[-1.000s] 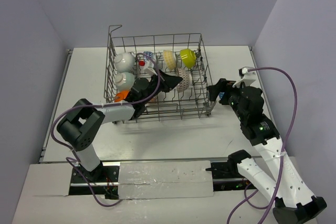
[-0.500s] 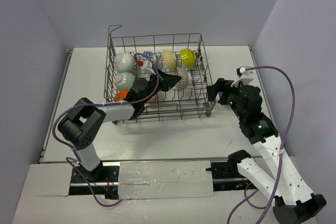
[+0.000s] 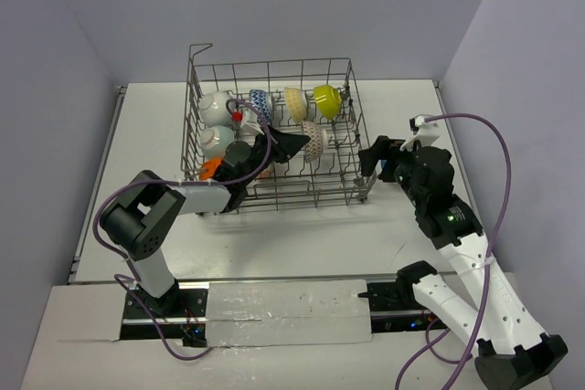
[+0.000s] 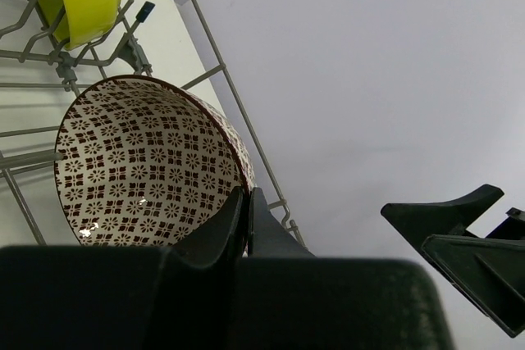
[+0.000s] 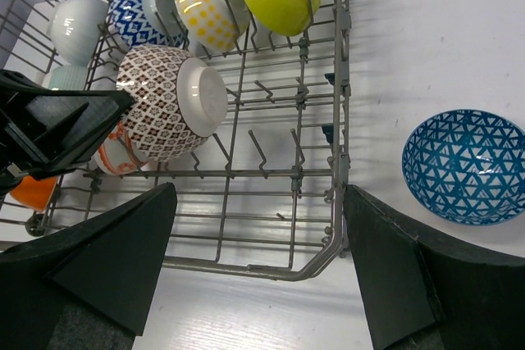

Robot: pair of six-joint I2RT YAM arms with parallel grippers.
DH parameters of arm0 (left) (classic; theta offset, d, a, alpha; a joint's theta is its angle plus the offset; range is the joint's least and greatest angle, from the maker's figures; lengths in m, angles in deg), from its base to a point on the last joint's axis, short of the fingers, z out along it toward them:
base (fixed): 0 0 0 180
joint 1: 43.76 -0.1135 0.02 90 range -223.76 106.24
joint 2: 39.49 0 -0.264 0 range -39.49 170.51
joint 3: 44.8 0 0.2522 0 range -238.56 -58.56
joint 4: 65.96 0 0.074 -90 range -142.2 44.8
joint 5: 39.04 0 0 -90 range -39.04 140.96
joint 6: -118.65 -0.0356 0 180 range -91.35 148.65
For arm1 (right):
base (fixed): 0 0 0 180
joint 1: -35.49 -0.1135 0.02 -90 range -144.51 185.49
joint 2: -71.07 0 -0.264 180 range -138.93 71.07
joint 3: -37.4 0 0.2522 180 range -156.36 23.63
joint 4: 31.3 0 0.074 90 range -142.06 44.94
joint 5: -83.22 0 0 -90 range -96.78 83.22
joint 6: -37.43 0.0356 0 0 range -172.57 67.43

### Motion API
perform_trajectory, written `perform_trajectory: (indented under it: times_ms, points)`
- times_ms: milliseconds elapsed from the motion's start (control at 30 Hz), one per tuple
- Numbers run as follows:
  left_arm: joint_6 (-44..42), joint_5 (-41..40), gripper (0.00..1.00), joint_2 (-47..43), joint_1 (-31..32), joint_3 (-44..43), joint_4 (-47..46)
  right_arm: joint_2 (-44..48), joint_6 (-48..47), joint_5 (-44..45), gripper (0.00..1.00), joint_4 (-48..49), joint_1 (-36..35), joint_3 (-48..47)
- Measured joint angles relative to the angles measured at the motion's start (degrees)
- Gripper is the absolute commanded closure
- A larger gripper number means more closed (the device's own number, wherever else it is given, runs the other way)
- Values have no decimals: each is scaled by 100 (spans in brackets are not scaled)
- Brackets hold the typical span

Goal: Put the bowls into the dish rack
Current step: Insert the bowl into the dish rack.

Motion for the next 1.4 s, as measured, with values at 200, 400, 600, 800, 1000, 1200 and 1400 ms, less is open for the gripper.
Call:
perform_trajectory:
  times_ms: [200,400,600,800,1000,1200,1400]
  points:
    - [50,15,100,0,-20,114,-184,-76,-2,0,11,0,0,0]
    - [63,4,100,0,-37,302,-435,-111,-2,2,11,0,0,0]
    - [44,-24,100,-39,-44,341,-413,-140,-2,-2,11,0,0,0]
    - [-9,-114,100,-223,-44,343,-46,-240,-2,-85,11,0,0,0]
    - [-205,-302,100,-566,0,341,621,-256,-2,-109,11,0,0,0]
    - [-326,-468,99,-748,26,306,1073,-260,0,-140,10,2,0,0]
    - [-463,-748,99,-796,26,225,1526,-260,-2,-170,10,4,0,0]
